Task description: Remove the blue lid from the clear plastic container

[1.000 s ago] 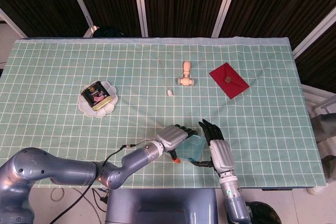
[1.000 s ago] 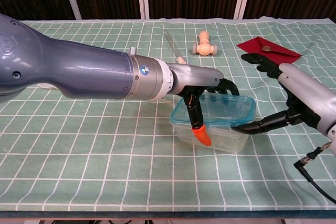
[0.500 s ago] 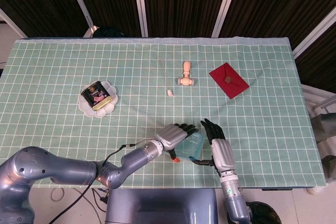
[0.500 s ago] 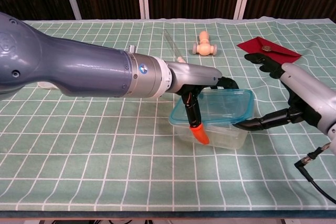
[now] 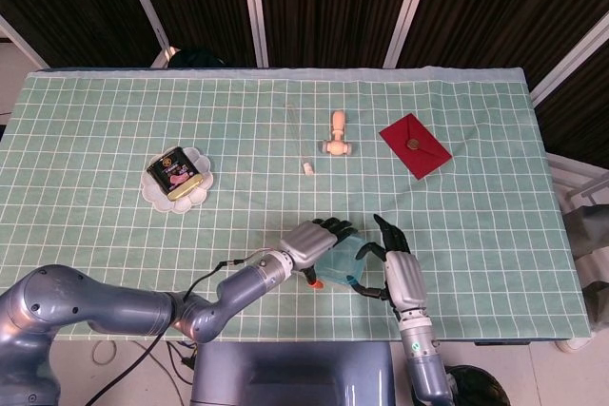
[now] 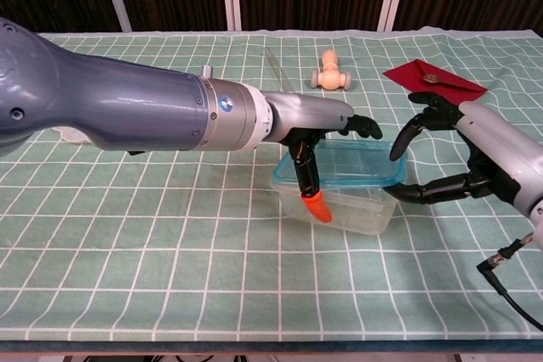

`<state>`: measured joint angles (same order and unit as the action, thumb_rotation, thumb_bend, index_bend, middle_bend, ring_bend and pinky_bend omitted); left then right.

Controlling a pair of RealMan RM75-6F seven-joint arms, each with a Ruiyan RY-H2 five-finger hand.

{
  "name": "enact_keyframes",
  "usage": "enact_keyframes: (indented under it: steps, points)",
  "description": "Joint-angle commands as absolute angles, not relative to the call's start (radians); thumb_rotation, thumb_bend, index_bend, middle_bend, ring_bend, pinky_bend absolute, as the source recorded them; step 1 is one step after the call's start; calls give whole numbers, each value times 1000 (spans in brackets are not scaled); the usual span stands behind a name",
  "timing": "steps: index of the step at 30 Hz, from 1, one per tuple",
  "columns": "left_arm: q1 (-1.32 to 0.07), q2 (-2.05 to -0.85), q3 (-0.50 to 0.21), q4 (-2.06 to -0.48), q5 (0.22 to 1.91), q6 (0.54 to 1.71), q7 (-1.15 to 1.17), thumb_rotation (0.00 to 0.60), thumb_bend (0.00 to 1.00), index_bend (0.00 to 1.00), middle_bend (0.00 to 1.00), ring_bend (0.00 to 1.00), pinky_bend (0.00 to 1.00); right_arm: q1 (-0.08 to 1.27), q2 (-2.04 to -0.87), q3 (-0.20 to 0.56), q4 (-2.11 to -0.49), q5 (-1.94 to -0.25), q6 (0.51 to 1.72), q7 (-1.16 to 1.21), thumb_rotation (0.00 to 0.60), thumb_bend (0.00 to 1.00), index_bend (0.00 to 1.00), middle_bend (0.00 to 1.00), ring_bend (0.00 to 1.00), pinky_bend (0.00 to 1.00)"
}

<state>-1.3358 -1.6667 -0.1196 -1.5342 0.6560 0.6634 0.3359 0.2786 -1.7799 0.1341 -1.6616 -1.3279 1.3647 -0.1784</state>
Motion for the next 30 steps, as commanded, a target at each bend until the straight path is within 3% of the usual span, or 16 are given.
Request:
enact_keyframes:
  steps: [1,7,30]
  points:
    - [-1335,-1665,-120,-1535,659,663,334,600,0,0,0,0,148,278,-1782,135,-1662,-1328,1365,-178,600,380,546,24,0,0]
    - [-1315,-1668,-123,-1535,722,668,312,600,0,0,0,0,150,278,-1785,136,-1661,-1326,1363,-179,600,461,611,35,0,0]
    - [-1231,-1558,-133,-1611,885,705,251,600,0,0,0,0,149,279,-1801,151,-1646,-1352,1383,-171,600,462,694,89,0,0]
